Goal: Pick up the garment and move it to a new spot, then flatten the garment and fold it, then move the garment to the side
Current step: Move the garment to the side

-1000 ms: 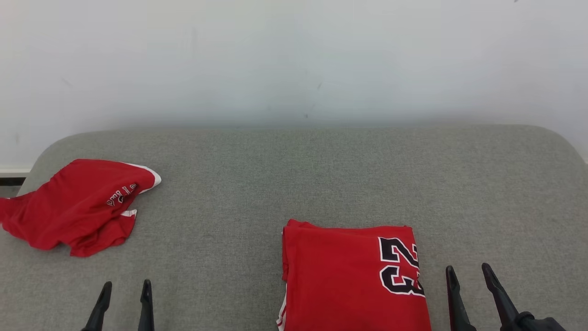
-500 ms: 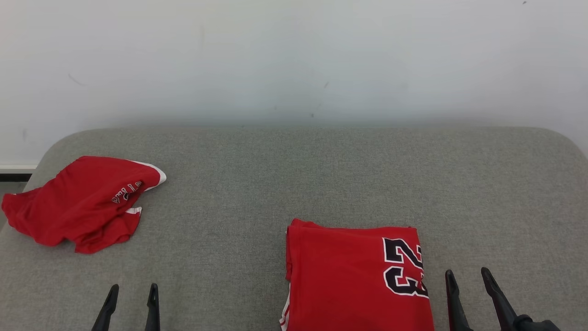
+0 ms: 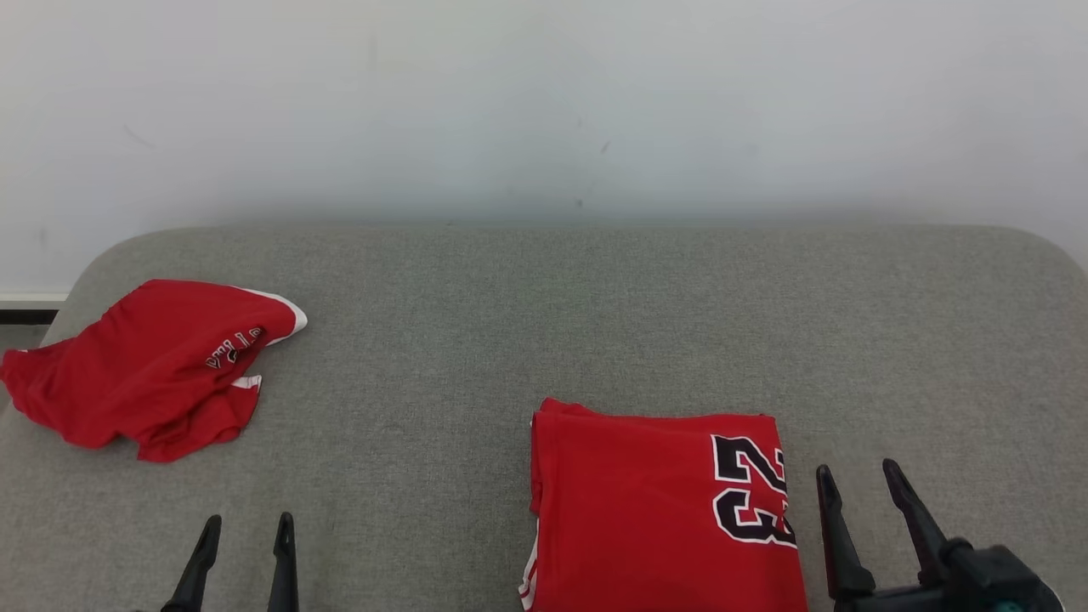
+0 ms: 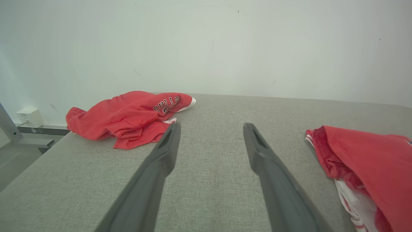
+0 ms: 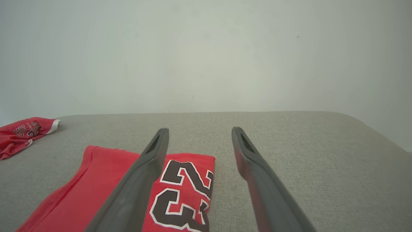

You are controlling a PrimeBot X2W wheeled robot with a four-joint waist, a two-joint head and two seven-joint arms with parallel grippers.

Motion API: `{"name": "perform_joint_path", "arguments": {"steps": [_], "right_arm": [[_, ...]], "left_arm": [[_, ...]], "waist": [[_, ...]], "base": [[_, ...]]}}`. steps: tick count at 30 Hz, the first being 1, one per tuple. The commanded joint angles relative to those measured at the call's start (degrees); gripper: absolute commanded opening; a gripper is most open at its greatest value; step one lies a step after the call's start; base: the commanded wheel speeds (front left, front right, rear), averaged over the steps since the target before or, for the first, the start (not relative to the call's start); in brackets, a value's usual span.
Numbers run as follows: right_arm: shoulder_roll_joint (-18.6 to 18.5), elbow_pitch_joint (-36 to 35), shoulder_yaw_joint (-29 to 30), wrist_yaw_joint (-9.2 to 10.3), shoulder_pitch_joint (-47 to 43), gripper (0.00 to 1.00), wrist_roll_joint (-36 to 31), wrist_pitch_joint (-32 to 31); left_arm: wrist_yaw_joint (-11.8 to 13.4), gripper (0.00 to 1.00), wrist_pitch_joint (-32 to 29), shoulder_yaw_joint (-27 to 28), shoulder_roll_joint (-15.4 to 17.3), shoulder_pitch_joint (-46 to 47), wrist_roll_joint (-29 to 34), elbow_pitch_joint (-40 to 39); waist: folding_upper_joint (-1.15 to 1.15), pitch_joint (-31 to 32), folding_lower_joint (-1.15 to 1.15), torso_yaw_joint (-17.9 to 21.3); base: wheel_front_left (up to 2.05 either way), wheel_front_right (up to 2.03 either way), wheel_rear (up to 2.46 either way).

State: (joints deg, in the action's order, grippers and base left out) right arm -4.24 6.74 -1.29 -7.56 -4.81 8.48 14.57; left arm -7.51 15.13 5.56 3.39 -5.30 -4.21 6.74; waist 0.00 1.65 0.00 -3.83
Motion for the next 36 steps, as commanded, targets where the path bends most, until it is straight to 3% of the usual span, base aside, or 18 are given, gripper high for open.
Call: {"name": "perform_joint_path", "arguments": {"steps": [1,11,29,30,31,32,36], "right_arm": [[-0.77,0.74,-0.19,0.13,1.61,1.00,-0.51,-0.57],[-2.35,13.78,-0.08,0.13,13.29,1.00,-1.06,-8.35],[-0.21,37.31,-1.47,0.14,20.79,1.00,-1.94,-5.81],[0.04,38.18,-2.04,0.13,21.01,0.96,-1.64,-5.82],[0.34,38.78,-2.76,0.13,21.23,0.30,-1.01,-5.74],[0.60,39.27,-3.12,0.13,21.55,0.00,-0.08,-5.70],[0.03,39.86,-5.26,0.13,25.36,0.00,0.47,-5.15]], "left_arm": [[0.08,1.00,-0.01,-0.05,-0.10,0.78,-0.75,0.14],[0.08,1.00,-0.01,-1.37,0.90,3.73,-1.71,0.42],[0.08,1.00,-0.01,-0.84,0.79,6.11,-3.17,0.31],[0.08,1.00,-0.01,-0.97,0.77,6.19,-3.28,0.37],[0.08,1.00,-0.01,-0.98,0.75,6.24,-3.38,0.41],[0.08,1.00,-0.01,-1.02,0.71,6.31,-3.48,0.47],[0.08,1.00,-0.01,-0.89,0.58,7.08,-3.89,0.33]], "waist": [[0.00,-0.32,0.00,-0.26],[0.00,-3.35,0.00,-3.16],[0.00,-8.25,0.00,-3.47],[0.00,-8.38,0.00,-3.32],[0.00,-8.56,0.00,-3.14],[0.00,-8.69,0.00,-3.01],[0.00,-9.80,0.00,-2.09]], "base": [[0.00,0.00,0.00],[0.00,0.00,0.00],[0.00,0.00,0.00],[0.00,0.00,0.00],[0.00,0.00,0.00],[0.00,0.00,0.00],[0.00,0.00,0.00]]}}
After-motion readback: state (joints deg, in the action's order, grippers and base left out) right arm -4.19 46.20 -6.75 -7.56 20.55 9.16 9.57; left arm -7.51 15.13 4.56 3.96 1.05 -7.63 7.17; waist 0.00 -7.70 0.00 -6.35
